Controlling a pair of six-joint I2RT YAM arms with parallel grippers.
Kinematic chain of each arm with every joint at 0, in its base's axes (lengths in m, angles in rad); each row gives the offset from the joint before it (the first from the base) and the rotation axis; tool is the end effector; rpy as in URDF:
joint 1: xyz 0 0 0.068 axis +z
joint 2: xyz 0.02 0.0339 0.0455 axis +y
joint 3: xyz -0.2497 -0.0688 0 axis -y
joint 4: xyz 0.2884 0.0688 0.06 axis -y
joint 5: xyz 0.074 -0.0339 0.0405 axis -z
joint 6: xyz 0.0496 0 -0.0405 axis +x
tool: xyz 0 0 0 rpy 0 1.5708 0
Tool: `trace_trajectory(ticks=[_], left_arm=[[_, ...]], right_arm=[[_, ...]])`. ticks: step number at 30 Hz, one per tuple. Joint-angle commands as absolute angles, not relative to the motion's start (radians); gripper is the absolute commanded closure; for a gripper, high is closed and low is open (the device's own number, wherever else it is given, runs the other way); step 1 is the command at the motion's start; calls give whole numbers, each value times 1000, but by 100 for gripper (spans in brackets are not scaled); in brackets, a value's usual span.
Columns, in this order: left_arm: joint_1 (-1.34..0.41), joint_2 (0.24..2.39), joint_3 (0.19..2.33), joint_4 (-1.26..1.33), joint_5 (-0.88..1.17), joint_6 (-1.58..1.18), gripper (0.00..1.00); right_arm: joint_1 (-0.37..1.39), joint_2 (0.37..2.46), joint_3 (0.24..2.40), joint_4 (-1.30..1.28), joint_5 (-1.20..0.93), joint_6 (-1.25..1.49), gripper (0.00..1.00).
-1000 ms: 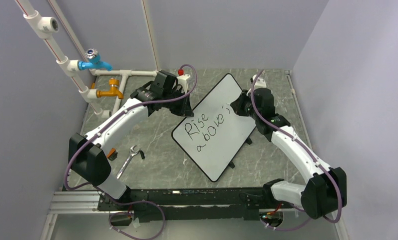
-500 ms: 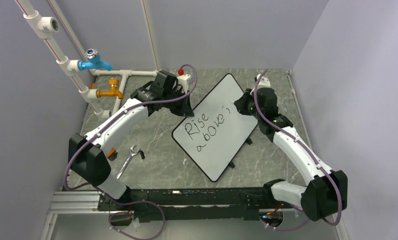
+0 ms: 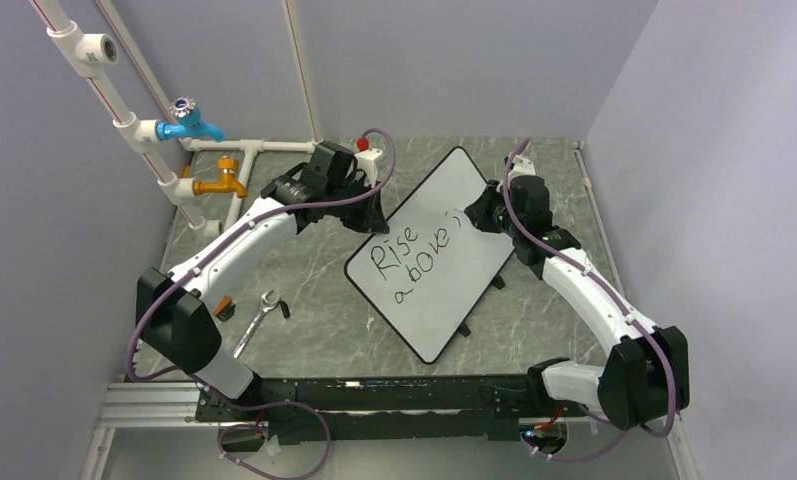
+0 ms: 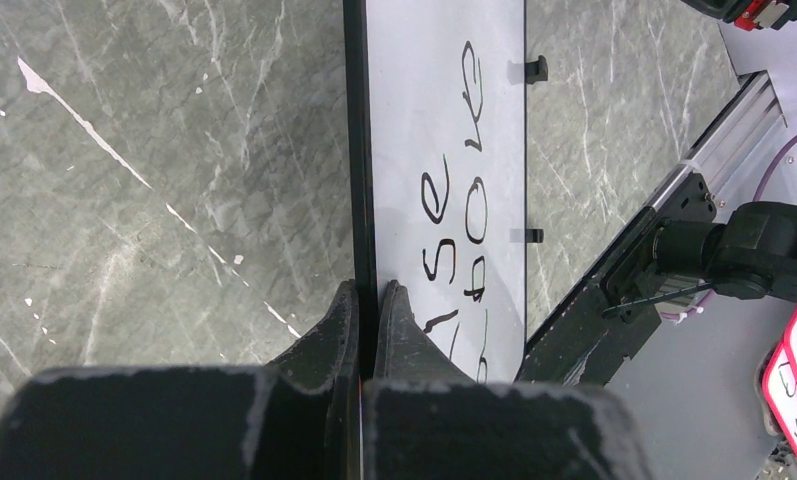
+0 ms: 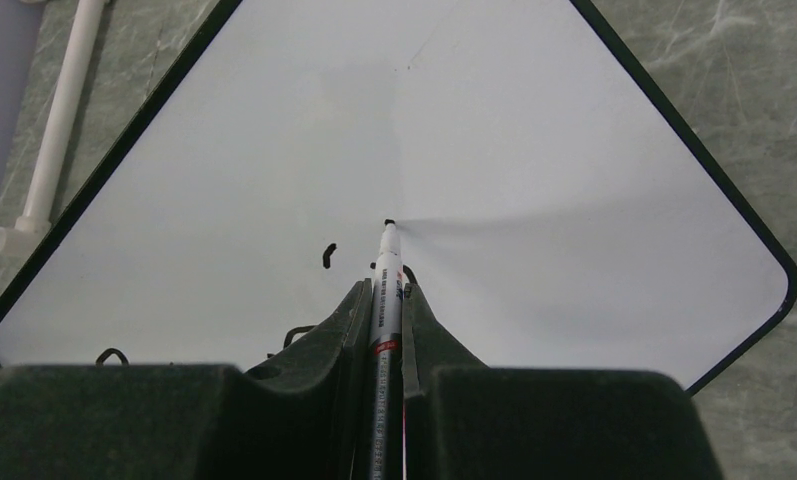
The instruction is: Write a sentence on the whiteboard
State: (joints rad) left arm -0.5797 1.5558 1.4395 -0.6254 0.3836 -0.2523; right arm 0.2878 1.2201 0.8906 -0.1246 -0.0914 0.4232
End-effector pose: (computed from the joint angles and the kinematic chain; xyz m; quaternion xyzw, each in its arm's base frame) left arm 0.3229 -0.2336 0.3082 0.2222 0.8740 -0.3194 0.2912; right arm 0.3222 0.1001 0.2573 0.0332 0.8469 0.2205 0.4827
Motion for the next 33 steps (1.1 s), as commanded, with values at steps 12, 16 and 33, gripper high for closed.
trace_trajectory(ticks=[12,16,33], left_arm=[[-601,1523,1444,-621,335,-195,100],[-601,1526,1444,-621,332,-196,100],[-604,1535,1447,-621,330,-196,100]], right_arm=[[257,1289,953,-84,-100,405,100],[253,1287,969,-91,-98,400,100],[253,1234,974,-80,-166,437,100]])
